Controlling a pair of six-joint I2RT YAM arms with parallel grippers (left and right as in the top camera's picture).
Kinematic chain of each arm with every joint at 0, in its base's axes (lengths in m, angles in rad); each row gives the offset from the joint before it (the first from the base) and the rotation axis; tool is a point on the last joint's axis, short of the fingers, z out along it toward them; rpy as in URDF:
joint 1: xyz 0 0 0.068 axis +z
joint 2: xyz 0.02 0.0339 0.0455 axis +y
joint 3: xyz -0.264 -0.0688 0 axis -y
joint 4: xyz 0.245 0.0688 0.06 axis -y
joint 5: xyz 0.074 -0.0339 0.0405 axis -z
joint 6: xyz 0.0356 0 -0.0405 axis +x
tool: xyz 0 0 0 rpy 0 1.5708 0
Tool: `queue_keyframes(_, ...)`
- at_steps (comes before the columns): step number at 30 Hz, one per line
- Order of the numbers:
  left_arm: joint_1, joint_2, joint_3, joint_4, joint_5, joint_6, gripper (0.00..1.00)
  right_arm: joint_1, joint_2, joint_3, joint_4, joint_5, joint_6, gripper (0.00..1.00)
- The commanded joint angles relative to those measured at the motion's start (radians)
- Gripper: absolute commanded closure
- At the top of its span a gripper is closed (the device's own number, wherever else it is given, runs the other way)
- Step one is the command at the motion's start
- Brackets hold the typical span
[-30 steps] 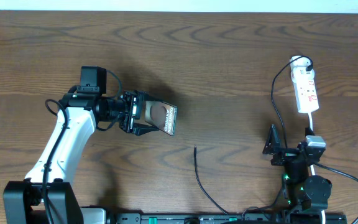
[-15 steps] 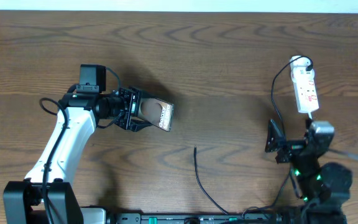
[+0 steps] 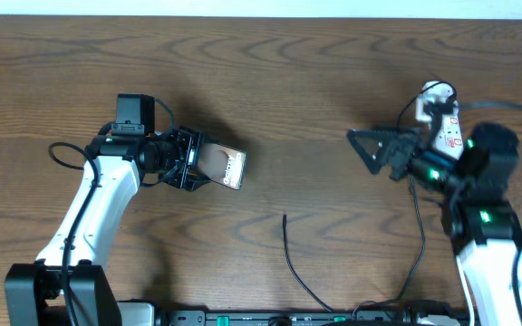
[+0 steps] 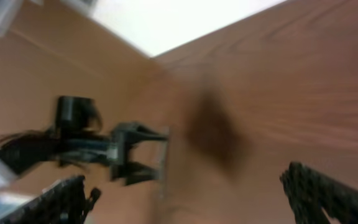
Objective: Plug charger to phone and switch on socket
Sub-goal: 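Move the right gripper toward the phone held by the left gripper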
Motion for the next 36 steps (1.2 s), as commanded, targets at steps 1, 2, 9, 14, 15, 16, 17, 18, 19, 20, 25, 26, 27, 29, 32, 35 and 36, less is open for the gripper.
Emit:
queue_keyframes(1,0.000,-0.022,0.004,0.001,-0.082,-0.006,0.92,0.018,0.132,0.019,0.057,-0.245,0.273,0.01)
queue_keyframes(2,0.000,-0.022,0.004,0.000,-0.084,-0.006,0.92,0.022,0.159,0.019,0.061,-0.243,0.320,0.01)
queue_keyframes(9,0.000,-0.022,0.004,0.001,-0.104,-0.019,0.93,0.064,0.302,0.019,0.115,-0.208,0.360,0.01)
queue_keyframes(14,0.000,-0.022,0.004,-0.013,-0.105,-0.074,0.93,0.145,0.353,0.019,0.165,-0.198,0.217,0.01)
queue_keyframes(15,0.000,-0.022,0.004,-0.019,-0.105,-0.088,0.93,0.163,0.359,0.019,0.164,-0.188,0.193,0.01)
queue_keyframes(16,0.000,-0.022,0.004,-0.021,-0.105,-0.093,0.93,0.182,0.364,0.019,0.164,-0.181,0.166,0.01)
queue_keyframes(17,0.000,-0.022,0.004,-0.023,-0.105,-0.097,0.93,0.201,0.369,0.019,0.164,-0.175,0.145,0.01)
queue_keyframes(18,0.000,-0.022,0.004,-0.026,-0.105,-0.100,0.93,0.225,0.375,0.019,0.164,-0.158,0.129,0.01)
queue_keyframes(19,0.000,-0.022,0.004,-0.031,-0.104,-0.100,0.93,0.262,0.385,0.019,0.165,-0.135,0.105,0.01)
queue_keyframes(20,0.000,-0.022,0.004,-0.037,-0.104,-0.106,0.93,0.281,0.391,0.019,0.165,-0.116,0.096,0.01)
queue_keyframes(25,0.000,-0.022,0.004,-0.121,-0.102,-0.178,0.93,0.391,0.422,0.019,0.164,-0.013,0.031,0.01)
queue_keyframes(26,-0.001,-0.022,0.004,-0.121,-0.095,-0.178,0.93,0.410,0.427,0.019,0.165,0.003,0.024,0.01)
queue_keyframes(27,-0.003,-0.022,0.004,-0.121,-0.088,-0.178,0.92,0.424,0.431,0.019,0.165,0.018,0.024,0.01)
queue_keyframes(29,-0.010,-0.022,0.004,-0.120,-0.068,-0.179,0.93,0.455,0.443,0.019,0.165,0.056,0.025,0.01)
queue_keyframes(32,-0.026,-0.022,0.004,-0.120,-0.058,-0.186,0.92,0.490,0.460,0.018,0.165,0.103,0.033,0.01)
queue_keyframes(35,-0.044,-0.022,0.004,-0.120,-0.058,-0.193,0.93,0.513,0.470,0.019,0.171,0.109,0.033,0.01)
queue_keyframes(36,-0.051,-0.022,0.004,-0.120,-0.058,-0.197,0.93,0.519,0.472,0.019,0.174,0.110,0.037,0.01)
